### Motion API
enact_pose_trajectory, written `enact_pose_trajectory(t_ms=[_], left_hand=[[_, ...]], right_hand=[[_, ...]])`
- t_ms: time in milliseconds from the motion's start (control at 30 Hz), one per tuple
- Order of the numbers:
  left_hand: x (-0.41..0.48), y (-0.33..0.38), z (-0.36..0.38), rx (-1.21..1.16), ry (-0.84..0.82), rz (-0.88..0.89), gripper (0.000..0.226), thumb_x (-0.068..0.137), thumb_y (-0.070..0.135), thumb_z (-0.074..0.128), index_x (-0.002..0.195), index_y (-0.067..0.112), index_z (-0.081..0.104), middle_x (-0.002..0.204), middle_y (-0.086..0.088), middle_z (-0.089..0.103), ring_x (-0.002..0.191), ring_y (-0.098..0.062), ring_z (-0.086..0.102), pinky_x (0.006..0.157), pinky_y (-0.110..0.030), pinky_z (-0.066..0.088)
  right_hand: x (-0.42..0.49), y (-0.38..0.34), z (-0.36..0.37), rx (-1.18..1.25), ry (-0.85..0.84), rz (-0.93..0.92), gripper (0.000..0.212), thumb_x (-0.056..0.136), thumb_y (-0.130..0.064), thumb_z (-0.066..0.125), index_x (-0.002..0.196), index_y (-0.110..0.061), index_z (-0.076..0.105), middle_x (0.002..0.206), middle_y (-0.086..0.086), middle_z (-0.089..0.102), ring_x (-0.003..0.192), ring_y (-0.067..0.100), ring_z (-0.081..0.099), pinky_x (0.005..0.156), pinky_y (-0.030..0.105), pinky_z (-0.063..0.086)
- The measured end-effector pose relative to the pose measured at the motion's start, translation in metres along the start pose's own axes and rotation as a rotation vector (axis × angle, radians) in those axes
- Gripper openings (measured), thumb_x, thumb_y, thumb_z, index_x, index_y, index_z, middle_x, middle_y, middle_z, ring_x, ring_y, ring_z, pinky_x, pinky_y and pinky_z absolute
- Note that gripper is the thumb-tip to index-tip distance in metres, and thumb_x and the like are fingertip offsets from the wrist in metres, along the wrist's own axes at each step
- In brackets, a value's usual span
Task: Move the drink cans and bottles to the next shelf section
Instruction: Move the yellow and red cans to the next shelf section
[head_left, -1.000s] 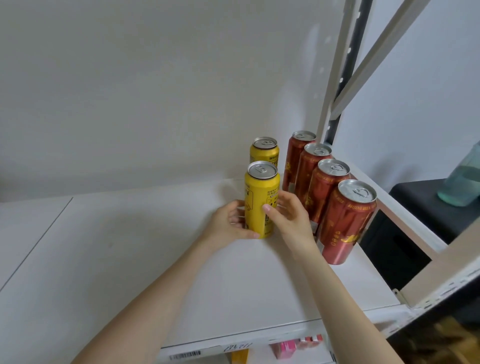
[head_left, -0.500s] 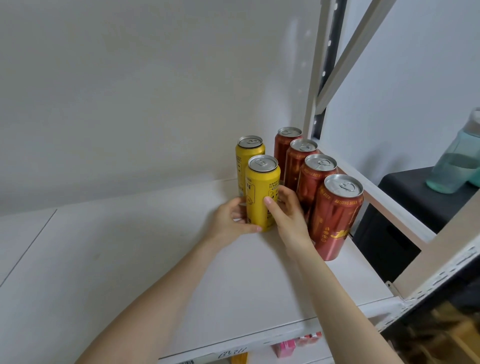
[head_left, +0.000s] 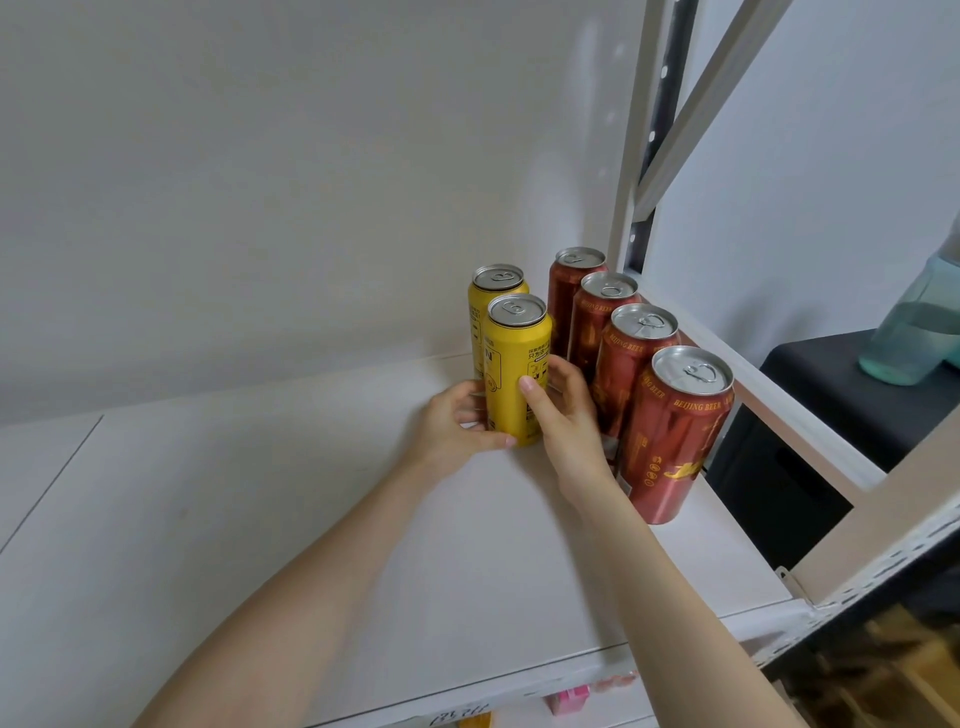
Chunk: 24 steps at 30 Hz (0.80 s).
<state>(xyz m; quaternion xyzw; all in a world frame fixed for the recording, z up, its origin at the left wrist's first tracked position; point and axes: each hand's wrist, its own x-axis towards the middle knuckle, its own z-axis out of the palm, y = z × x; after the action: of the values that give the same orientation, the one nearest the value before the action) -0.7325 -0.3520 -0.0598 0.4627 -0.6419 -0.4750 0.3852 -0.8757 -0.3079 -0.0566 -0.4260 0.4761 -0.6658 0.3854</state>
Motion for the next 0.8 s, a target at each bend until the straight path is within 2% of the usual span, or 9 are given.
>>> enact_pose_trajectory(t_ms=[133, 300, 500, 667, 800], left_hand=[[0.002, 0.001, -0.001, -0.006, -0.009, 0.000, 0.065, 0.062, -0.008, 0.088, 0.118, 0.011, 0.061, 0.098, -0.004, 0.072, 0.087, -0.008, 0.070, 0.075, -0.020, 0.057], [0.001, 0.002, -0.002, 0.007, -0.015, 0.009, 0.064, 0.063, -0.006, 0.088, 0.118, 0.013, 0.062, 0.101, -0.007, 0.073, 0.090, -0.013, 0.071, 0.078, -0.022, 0.057], [-0.003, 0.005, -0.003, 0.040, -0.032, 0.001, 0.067, 0.065, -0.004, 0.087, 0.125, 0.009, 0.060, 0.106, -0.009, 0.073, 0.097, -0.018, 0.070, 0.088, -0.027, 0.057], [-0.014, 0.010, -0.010, 0.080, 0.001, -0.044, 0.071, 0.066, -0.001, 0.088, 0.130, 0.006, 0.058, 0.113, -0.016, 0.065, 0.104, -0.020, 0.062, 0.097, -0.027, 0.049], [-0.032, 0.011, -0.023, 0.138, 0.074, -0.060, 0.069, 0.068, 0.005, 0.089, 0.131, 0.010, 0.059, 0.119, -0.011, 0.062, 0.112, -0.017, 0.059, 0.100, -0.024, 0.044]], right_hand=[[0.002, 0.001, 0.001, 0.012, -0.002, 0.003, 0.035, 0.093, -0.021, 0.067, 0.125, -0.027, 0.053, 0.123, -0.006, 0.064, 0.117, 0.007, 0.060, 0.094, 0.026, 0.049], [0.002, 0.001, 0.000, 0.005, -0.004, 0.004, 0.037, 0.093, -0.023, 0.067, 0.127, -0.026, 0.052, 0.128, 0.000, 0.063, 0.121, 0.013, 0.058, 0.102, 0.035, 0.049], [-0.001, 0.000, 0.001, -0.022, 0.025, 0.033, 0.037, 0.093, -0.024, 0.067, 0.127, -0.026, 0.053, 0.127, 0.000, 0.063, 0.121, 0.014, 0.058, 0.103, 0.038, 0.049], [-0.012, -0.005, 0.003, -0.052, 0.094, 0.087, 0.042, 0.092, -0.021, 0.069, 0.129, -0.010, 0.054, 0.125, 0.009, 0.064, 0.119, 0.021, 0.059, 0.102, 0.043, 0.049], [-0.032, -0.013, 0.004, -0.145, 0.150, 0.092, 0.042, 0.090, -0.022, 0.072, 0.127, -0.009, 0.056, 0.118, 0.002, 0.067, 0.112, 0.016, 0.063, 0.098, 0.034, 0.052]])
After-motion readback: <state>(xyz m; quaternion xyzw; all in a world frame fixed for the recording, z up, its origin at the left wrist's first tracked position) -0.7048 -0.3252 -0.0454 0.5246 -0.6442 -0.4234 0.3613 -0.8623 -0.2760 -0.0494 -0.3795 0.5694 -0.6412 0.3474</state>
